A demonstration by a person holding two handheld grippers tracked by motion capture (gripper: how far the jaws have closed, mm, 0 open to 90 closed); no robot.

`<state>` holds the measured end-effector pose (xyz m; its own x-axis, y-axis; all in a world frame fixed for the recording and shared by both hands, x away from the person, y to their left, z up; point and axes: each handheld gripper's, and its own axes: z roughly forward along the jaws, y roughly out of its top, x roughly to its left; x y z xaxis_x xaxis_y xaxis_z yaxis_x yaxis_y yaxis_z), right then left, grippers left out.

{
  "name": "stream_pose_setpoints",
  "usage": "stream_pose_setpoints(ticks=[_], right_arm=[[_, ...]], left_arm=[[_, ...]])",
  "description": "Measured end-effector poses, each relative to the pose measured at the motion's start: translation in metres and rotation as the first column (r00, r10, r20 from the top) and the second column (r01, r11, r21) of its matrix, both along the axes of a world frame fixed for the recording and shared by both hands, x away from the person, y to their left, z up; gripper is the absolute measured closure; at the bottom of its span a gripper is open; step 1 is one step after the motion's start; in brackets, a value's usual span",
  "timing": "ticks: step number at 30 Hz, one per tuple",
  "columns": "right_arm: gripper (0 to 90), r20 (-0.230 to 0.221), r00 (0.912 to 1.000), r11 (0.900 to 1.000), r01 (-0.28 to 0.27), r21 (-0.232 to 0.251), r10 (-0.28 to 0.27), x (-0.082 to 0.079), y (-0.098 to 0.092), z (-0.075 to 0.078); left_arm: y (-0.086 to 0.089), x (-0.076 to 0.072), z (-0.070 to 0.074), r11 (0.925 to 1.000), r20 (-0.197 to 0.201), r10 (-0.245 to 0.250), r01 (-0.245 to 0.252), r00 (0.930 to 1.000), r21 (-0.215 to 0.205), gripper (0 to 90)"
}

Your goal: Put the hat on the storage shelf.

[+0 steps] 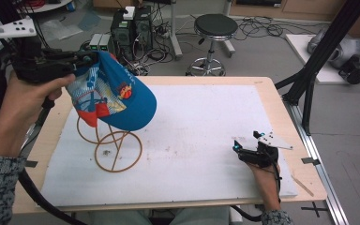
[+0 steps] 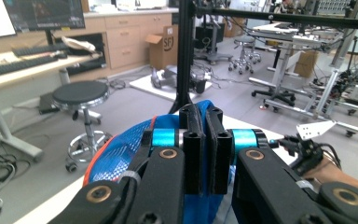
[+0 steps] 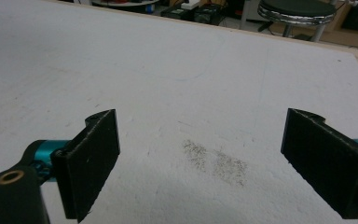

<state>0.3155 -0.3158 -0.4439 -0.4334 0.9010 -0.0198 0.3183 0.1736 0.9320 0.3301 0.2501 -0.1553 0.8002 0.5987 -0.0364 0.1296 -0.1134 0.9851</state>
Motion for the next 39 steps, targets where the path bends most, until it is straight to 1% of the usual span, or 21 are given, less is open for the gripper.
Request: stream_pose_setpoints(ticks=[2, 8, 10, 11, 12, 14, 22, 25, 26, 29, 30, 31, 32, 35, 36, 39], right_arm=[[10.6, -0.004, 1.0, 1.0, 0.002, 0.002, -0.002, 0.0, 0.0, 0.0], [10.5, -0.005, 1.0, 1.0, 0.001, -0.004, -0.001, 0.0, 0.0, 0.0], [10.5, -0.005, 1.0, 1.0, 0.0, -0.007, 0.0, 0.001, 0.0, 0.0], [10.6, -0.005, 1.0, 1.0, 0.0, -0.008, 0.0, 0.001, 0.0, -0.001], [10.5, -0.004, 1.0, 1.0, 0.0, -0.009, 0.0, 0.001, 0.0, -0.001], [10.6, -0.005, 1.0, 1.0, -0.001, -0.008, 0.001, 0.001, 0.0, -0.001], [10.6, -0.013, 0.9999, 1.0, 0.0, -0.006, 0.0, 0.001, 0.001, -0.001], [10.6, -0.012, 0.9999, 1.0, 0.0, -0.011, -0.001, 0.001, 0.001, -0.001], [10.6, -0.012, 0.9999, 1.0, 0.0, -0.011, -0.001, 0.001, 0.001, -0.001], [10.6, -0.014, 0.9999, 1.0, 0.001, -0.012, -0.001, 0.001, 0.001, -0.001], [10.5, -0.021, 0.9998, 1.0, 0.001, -0.008, -0.001, 0.001, 0.001, -0.001], [10.5, -0.019, 0.9998, 1.0, -0.002, -0.011, 0.001, 0.001, 0.001, -0.001], [10.6, -0.019, 0.9998, 1.0, -0.001, -0.012, 0.001, 0.001, 0.001, -0.002], [10.6, -0.02, 0.9998, 1.0, -0.002, -0.016, 0.002, 0.001, 0.002, -0.002], [10.5, -0.021, 0.9998, 1.0, -0.001, -0.015, 0.001, 0.001, 0.002, -0.002], [10.6, -0.023, 0.9997, 1.0, -0.004, -0.018, 0.003, 0.001, 0.002, -0.002]], left_arm=[[0.002, 0.0, -0.006, 0.9998, -0.014, 0.0, 0.0, 0.9999, 0.021, 86.3], [0.007, -0.003, -0.021, 0.9968, -0.025, -0.001, 0.004, 0.9997, 0.08, 85.3], [0.009, -0.004, -0.026, 0.9954, -0.024, -0.005, 0.007, 0.9997, 0.096, 85.1], [0.009, -0.004, -0.026, 0.9954, -0.024, -0.005, 0.007, 0.9997, 0.096, 85.0], [0.01, -0.006, -0.032, 0.9932, -0.019, -0.001, 0.003, 0.9998, 0.116, 85.0], [0.012, -0.007, -0.037, 0.9921, -0.015, 0.003, -0.001, 0.9999, 0.125, 85.1], [0.026, -0.009, -0.055, 0.9928, -0.021, -0.006, 0.009, 0.9998, 0.12, 85.2], [0.031, -0.007, -0.062, 0.9941, -0.023, -0.013, 0.015, 0.9996, 0.107, 85.2], [0.031, -0.007, -0.062, 0.9941, -0.023, -0.013, 0.015, 0.9996, 0.107, 85.2], [0.037, -0.005, -0.072, 0.9962, -0.031, -0.021, 0.024, 0.9993, 0.084, 85.2], [0.038, -0.004, -0.074, 0.9969, -0.03, -0.027, 0.029, 0.9992, 0.073, 85.2], [0.038, -0.003, -0.076, 0.9973, -0.028, -0.036, 0.038, 0.999, 0.063, 85.2], [0.038, -0.003, -0.076, 0.9973, -0.028, -0.036, 0.038, 0.999, 0.063, 85.2], [0.036, -0.004, -0.081, 0.9972, -0.017, -0.064, 0.064, 0.9978, 0.038, 85.2], [0.034, -0.005, -0.083, 0.9963, -0.017, -0.08, 0.081, 0.9966, 0.03, 85.3], [0.029, -0.004, -0.086, 0.995, -0.015, -0.092, 0.092, 0.9957, 0.038, 85.4]])
